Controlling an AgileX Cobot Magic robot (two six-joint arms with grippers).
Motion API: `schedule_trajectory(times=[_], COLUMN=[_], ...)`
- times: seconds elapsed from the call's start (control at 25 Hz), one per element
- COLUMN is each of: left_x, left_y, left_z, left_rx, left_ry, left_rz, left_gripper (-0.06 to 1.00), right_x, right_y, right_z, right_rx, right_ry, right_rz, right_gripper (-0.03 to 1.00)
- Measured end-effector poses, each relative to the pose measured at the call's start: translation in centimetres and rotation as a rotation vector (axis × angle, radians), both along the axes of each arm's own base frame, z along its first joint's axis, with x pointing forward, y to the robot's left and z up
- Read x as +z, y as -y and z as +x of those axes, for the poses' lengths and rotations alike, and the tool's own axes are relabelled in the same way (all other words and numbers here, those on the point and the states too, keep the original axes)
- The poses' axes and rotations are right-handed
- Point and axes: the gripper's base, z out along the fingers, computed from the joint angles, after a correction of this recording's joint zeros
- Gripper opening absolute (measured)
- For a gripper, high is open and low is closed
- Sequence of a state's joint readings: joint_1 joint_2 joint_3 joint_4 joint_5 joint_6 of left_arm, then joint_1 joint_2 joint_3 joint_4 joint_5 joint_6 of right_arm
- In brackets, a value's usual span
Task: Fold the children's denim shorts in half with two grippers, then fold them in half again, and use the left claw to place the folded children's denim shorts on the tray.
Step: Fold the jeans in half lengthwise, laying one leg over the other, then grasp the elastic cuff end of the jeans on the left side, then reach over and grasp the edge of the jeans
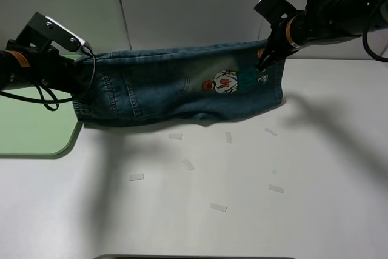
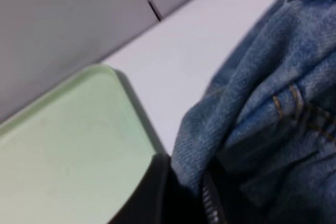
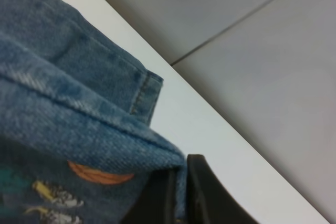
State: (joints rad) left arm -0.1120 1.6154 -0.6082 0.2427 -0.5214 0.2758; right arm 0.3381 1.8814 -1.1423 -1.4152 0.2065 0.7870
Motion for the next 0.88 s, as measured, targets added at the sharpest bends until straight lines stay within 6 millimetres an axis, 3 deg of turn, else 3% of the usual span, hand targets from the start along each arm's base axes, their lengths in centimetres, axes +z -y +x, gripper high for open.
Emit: schedule_trajectory(times=[0.08, 0.2, 0.32, 0.72, 0.88], left_x=[0.1, 0.4, 1.0, 1.8, 3.9], left_y=[-0.1, -0.3, -0.2, -0.4, -0.4], left_z=[0.1, 0.3, 0.6, 0.8, 0.6], left_rx=[0.008, 0.017, 0.020, 0.074, 0.100], left_ry=[0.013, 0.045, 0.118, 0.183, 0.241], left_rz=[-0.007, -0.020, -0.048, -0.111, -0.184], left_gripper=[0.20, 0.51, 0.73, 0.79, 0.79], right_x=[0.0, 0.1, 1.0, 5.6, 7.3], right_y=[0.2, 0.1, -0.3, 0.8, 1.2], right_z=[0.1, 0.3, 0.9, 3.1, 2.7], right_rx=[0.012, 0.052, 0.096, -0.129, -0.170], right_ry=[-0.001, 0.000, 0.036, 0.165, 0.195], right_rz=[0.019, 0.049, 0.049, 0.061, 0.084], right_gripper=[0.14, 0.45, 0.58, 0.61, 0.61])
